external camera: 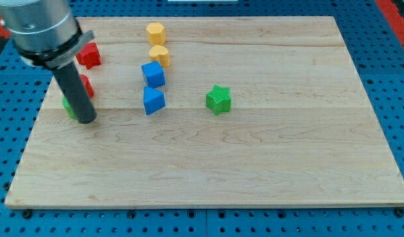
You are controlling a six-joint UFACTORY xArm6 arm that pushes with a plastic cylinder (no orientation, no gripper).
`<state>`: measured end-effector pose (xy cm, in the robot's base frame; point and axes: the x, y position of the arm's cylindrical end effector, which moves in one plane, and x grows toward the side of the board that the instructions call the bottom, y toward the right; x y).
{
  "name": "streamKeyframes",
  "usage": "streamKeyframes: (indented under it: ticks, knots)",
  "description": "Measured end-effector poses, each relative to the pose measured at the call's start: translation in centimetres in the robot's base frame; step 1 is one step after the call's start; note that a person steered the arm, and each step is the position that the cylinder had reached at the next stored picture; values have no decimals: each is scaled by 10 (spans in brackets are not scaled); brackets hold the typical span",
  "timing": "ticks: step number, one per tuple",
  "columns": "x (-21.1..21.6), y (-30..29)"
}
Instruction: Move the green star at the bottom left of the triangle
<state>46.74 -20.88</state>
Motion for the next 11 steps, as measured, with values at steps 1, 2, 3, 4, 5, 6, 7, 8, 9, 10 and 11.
streamKeyframes:
  ticks: [1,2,3,4,5,6,7,8,9,10,11]
  knots:
    - [7,29]
    - [9,169]
    - [0,304]
    - [-65,336]
    - [-48,264]
    - [3,217]
    - [0,251]
    - [-44,280]
    - [-31,220]
    - [9,170]
    - [38,118]
